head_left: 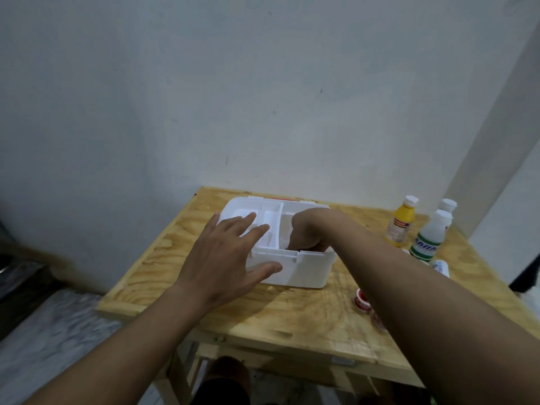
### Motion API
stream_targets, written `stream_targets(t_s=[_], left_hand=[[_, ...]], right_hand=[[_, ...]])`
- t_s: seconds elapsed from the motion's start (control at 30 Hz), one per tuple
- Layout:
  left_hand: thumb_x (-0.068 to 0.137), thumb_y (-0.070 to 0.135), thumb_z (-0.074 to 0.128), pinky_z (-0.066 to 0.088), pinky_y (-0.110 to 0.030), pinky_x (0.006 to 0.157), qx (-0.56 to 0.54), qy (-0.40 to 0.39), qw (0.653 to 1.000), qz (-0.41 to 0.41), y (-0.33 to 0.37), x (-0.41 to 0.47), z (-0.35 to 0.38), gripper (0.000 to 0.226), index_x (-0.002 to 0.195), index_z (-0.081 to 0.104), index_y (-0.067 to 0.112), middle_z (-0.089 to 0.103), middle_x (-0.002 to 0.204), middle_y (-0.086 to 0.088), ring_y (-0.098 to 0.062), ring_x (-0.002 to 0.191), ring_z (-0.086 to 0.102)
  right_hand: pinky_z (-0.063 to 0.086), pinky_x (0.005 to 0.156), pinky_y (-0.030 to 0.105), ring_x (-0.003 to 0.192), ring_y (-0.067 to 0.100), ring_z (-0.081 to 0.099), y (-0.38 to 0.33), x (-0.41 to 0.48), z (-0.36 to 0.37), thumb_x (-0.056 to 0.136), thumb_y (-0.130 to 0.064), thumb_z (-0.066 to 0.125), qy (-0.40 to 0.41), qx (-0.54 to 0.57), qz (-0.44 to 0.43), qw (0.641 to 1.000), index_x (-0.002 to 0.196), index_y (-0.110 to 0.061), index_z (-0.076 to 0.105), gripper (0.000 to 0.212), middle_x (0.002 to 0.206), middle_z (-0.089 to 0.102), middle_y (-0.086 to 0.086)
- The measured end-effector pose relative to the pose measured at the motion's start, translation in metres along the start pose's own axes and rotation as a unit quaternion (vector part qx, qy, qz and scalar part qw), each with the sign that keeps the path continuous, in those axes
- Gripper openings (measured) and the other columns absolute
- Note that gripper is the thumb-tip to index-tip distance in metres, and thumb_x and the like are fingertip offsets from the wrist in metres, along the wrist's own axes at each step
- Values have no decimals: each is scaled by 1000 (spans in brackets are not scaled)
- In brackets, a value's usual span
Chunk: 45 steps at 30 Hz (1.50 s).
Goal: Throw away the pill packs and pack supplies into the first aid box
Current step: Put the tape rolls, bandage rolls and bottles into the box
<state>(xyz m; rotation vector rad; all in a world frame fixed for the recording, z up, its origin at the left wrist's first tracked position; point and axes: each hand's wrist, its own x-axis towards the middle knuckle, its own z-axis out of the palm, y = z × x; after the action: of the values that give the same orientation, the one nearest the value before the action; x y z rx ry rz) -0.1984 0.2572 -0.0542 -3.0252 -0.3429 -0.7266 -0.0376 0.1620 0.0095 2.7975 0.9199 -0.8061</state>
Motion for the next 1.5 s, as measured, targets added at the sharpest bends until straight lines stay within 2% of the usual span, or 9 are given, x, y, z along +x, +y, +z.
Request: stream_targets(t_s=[0.43,0.57,0.7,0.83,0.93,1.07,1.13,1.33,1.5], left_hand=[[83,78,45,28,-47,117,-2,-12,1000,7,-3,2,-2,75,137,58,28,54,146,-3,-20,135,49],[83,78,44,27,-47,117,-8,-13,1000,11,-5,2,-3,76,137,57,28,53,146,-4,-20,135,48],[81,79,44,27,-49,117,-3,-13,1000,14,-6,2,-3,78,137,57,27,54,146,-4,-21,135,49],[81,82,39,25,-56,117,10,-13,1000,1,-1,2,-5,82,141,53,28,52,148,-1,-22,137,46],[84,80,39,29,-58,111,21,18,1000,13,14,4,-10,79,137,57,24,58,142,-3,-28,133,49],[91,66,45,34,-57,107,-15,91,994,54,48,13,-18,66,130,63,17,64,133,-7,-32,127,52],[90,61,49,36,-56,107,-26,96,993,71,71,18,-22,60,130,62,18,65,131,-6,-31,125,53],[85,43,58,32,-49,109,17,38,982,184,117,31,-25,43,122,68,25,73,115,3,-27,124,51],[85,48,53,15,-51,117,62,-61,971,224,139,41,-20,44,124,66,33,70,117,12,-21,137,36]], right_hand=[[51,101,44,112,33,62,-10,-7,5,93,-18,62,-12,66,-53,996,120,-8,57,30,122,63,15],[52,100,43,108,31,64,-9,-4,4,91,-21,66,-11,89,-44,995,116,-9,57,29,119,65,14],[57,94,42,97,27,72,-3,-11,-5,96,-17,62,3,144,-23,989,124,1,55,33,108,73,14],[62,80,43,84,28,76,11,-34,-20,97,-11,55,61,159,-39,985,111,9,60,25,93,76,17],[64,70,44,84,31,74,25,-54,-26,92,-7,54,137,154,-70,976,106,6,66,22,96,72,19],[64,67,44,73,32,74,50,-84,-27,84,-6,47,237,89,-65,965,105,-2,70,31,95,72,17],[63,72,41,77,30,72,66,-96,-23,77,-6,44,269,58,-46,960,103,-5,73,39,95,74,15],[60,84,43,91,29,70,109,-116,0,79,-9,47,265,54,0,963,107,-6,72,38,102,74,13],[58,85,42,96,29,68,133,-125,30,82,-13,49,215,65,19,974,113,-8,69,37,110,71,11]])
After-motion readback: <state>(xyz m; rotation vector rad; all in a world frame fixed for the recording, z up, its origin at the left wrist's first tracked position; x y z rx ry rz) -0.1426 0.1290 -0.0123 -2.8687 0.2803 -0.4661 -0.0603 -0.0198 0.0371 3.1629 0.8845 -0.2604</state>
